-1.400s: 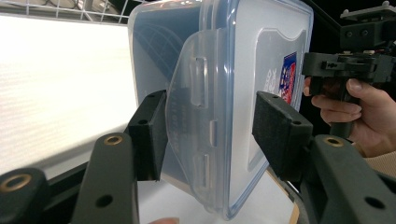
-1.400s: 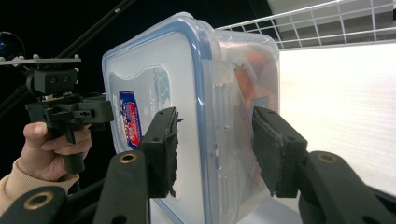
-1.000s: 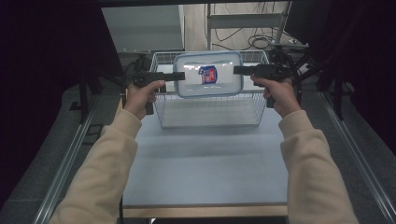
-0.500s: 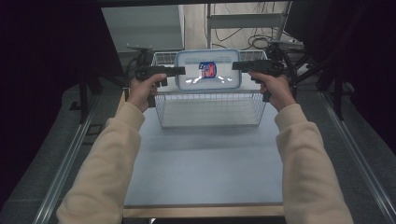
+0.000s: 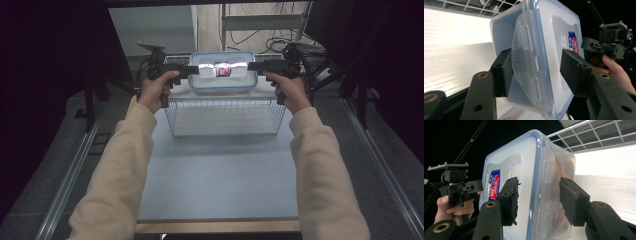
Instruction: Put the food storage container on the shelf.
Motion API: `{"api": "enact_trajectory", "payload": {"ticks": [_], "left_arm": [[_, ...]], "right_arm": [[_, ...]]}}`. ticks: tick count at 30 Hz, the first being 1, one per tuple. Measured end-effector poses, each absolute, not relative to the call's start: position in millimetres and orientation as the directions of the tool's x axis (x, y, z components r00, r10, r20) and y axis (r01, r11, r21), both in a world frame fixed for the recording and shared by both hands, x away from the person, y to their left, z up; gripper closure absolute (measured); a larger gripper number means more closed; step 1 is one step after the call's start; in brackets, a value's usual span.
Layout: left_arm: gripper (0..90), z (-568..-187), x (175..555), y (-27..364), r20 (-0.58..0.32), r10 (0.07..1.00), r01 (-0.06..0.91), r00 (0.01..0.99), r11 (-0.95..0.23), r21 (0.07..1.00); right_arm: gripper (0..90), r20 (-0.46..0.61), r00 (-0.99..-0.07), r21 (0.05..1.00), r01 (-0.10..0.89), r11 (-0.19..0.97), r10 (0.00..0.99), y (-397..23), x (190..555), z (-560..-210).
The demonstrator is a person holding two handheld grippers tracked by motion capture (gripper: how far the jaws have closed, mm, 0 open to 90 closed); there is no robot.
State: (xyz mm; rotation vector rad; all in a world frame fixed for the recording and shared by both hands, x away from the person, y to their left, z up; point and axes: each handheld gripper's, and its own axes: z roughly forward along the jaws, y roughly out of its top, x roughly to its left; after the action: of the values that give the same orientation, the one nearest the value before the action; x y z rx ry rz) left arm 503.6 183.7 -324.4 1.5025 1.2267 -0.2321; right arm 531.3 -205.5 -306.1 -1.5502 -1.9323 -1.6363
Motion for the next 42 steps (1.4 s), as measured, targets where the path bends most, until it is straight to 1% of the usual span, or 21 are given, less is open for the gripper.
{"api": "enact_trajectory", "payload": {"ticks": [6, 11, 15, 23, 25, 28, 31, 34, 38, 39, 42], "left_arm": [[42.3, -328, 510, 184, -0.730, 0.545, 0.792, 0.411, 0.183, 0.582], [39.7, -333, 515, 184, -0.752, 0.534, 0.806, 0.387, 0.200, 0.557], [36.9, -337, 519, 184, -0.764, 0.530, 0.818, 0.368, 0.207, 0.537], [34.2, -336, 519, 180, -0.753, 0.547, 0.811, 0.366, 0.210, 0.547], [31.4, -334, 518, 178, -0.736, 0.573, 0.803, 0.361, 0.211, 0.558], [26.4, -332, 516, 177, -0.730, 0.586, 0.790, 0.352, 0.233, 0.568], [24.2, -328, 511, 176, -0.712, 0.593, 0.769, 0.377, 0.229, 0.597], [23.6, -324, 507, 175, -0.693, 0.605, 0.756, 0.392, 0.217, 0.617], [23.4, -318, 495, 176, -0.656, 0.618, 0.729, 0.434, 0.188, 0.659], [23.4, -317, 491, 177, -0.641, 0.628, 0.720, 0.441, 0.178, 0.670], [23.3, -314, 478, 179, -0.623, 0.627, 0.700, 0.468, 0.167, 0.694]], "right_arm": [[49.1, 0.695, -0.406, 0.602, 0.780, -0.173, 0.593, -203, 536, -308], [48.4, 0.682, -0.369, 0.595, 0.781, -0.186, 0.632, -199, 539, -308], [48.4, 0.671, -0.364, 0.600, 0.778, -0.185, 0.646, -198, 540, -310], [48.2, 0.655, -0.361, 0.614, 0.766, -0.190, 0.664, -196, 538, -309], [45.3, 0.643, -0.371, 0.626, 0.758, -0.182, 0.670, -195, 537, -309], [43.8, 0.628, -0.389, 0.650, 0.739, -0.178, 0.674, -194, 534, -307], [42.1, 0.613, -0.413, 0.675, 0.716, -0.175, 0.674, -196, 530, -304], [40.9, 0.600, -0.428, 0.690, 0.704, -0.167, 0.676, -198, 527, -301], [38.3, 0.566, -0.474, 0.728, 0.671, -0.139, 0.674, -202, 518, -295], [37.6, 0.554, -0.498, 0.742, 0.658, -0.125, 0.667, -206, 513, -292], [36.8, 0.546, -0.520, 0.756, 0.644, -0.118, 0.658, -210, 506, -291]]}}
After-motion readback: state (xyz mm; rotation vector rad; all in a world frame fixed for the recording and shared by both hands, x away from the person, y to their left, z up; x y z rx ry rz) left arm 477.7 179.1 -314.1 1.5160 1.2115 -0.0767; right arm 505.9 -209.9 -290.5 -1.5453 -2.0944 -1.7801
